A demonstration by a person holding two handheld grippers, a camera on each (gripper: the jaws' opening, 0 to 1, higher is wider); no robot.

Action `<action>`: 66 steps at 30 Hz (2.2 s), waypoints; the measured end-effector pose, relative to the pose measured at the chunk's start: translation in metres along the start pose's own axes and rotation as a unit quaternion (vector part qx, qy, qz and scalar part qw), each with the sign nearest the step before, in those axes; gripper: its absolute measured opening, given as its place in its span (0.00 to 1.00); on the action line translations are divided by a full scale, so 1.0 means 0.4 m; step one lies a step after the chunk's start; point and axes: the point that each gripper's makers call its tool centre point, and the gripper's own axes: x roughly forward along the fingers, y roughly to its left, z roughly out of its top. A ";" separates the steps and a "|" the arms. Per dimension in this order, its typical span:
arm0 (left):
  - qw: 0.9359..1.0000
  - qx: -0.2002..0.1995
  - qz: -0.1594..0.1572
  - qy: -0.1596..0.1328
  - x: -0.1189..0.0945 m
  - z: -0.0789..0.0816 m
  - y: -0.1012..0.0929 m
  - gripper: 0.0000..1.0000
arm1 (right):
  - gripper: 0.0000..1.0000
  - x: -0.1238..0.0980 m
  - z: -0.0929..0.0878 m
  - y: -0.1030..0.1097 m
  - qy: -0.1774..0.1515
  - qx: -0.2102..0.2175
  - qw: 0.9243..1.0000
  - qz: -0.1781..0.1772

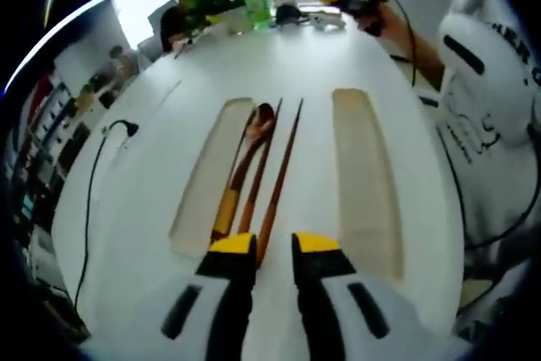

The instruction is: Arrange the utensils inside the cutlery case until each visible utensil rests in its matching compartment.

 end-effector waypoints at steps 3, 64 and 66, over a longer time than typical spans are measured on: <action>1.000 -0.002 0.001 0.011 0.009 -0.008 0.004 0.17 | 0.00 -0.003 0.001 -0.002 -0.001 0.001 1.000 -0.001; 0.993 0.040 -0.042 0.099 0.058 -0.042 -0.019 0.06 | 0.00 -0.010 -0.013 0.012 -0.004 0.022 1.000 0.008; 0.993 0.045 -0.044 0.100 0.057 -0.042 -0.020 0.06 | 0.00 -0.010 -0.014 0.014 -0.004 0.022 1.000 0.007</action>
